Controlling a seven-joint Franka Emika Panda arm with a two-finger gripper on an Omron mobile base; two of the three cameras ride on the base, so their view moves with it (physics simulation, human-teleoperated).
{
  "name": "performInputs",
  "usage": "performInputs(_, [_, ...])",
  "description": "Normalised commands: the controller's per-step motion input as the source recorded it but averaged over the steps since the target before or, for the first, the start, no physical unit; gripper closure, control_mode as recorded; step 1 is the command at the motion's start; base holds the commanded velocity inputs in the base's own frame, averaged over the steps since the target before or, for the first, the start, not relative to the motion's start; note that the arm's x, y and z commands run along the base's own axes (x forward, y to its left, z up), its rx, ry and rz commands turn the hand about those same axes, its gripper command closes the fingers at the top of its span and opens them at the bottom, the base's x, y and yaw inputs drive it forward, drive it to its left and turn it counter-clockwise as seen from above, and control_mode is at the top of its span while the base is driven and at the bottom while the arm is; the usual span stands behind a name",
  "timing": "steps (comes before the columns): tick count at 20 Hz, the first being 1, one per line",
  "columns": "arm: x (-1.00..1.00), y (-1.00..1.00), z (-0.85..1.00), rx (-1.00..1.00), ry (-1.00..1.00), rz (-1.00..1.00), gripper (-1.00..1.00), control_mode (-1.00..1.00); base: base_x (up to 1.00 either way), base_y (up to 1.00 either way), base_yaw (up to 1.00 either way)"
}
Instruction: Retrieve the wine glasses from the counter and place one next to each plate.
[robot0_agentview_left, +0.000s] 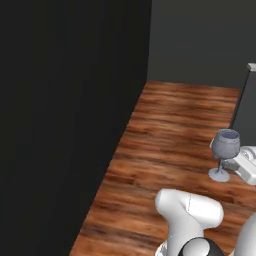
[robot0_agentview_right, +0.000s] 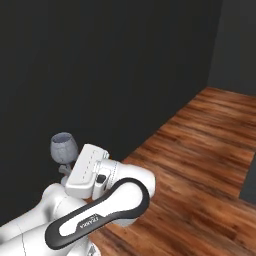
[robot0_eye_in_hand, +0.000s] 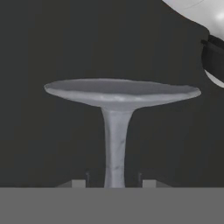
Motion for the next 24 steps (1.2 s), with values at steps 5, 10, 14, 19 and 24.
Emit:
performInputs(5, [0.00,0.00,0.00,0.00,0.00,0.00,1.00,1.00,1.00,0.68,-0.42])
performInputs(10, [0.00,0.00,0.00,0.00,0.00,0.00,1.00,1.00,1.00,0.28,-0.50])
performInputs(14, [0.00,0.00,0.00,0.00,0.00,0.00,1.00,1.00,1.00,0.08,-0.52])
performInputs(19, [0.00,0.00,0.00,0.00,0.00,0.00,1.00,1.00,1.00,0.33,-0.53])
performInputs(24, [0.00,0.00,0.00,0.00,0.00,0.00,1.00,1.00,1.00,0.84,-0.51])
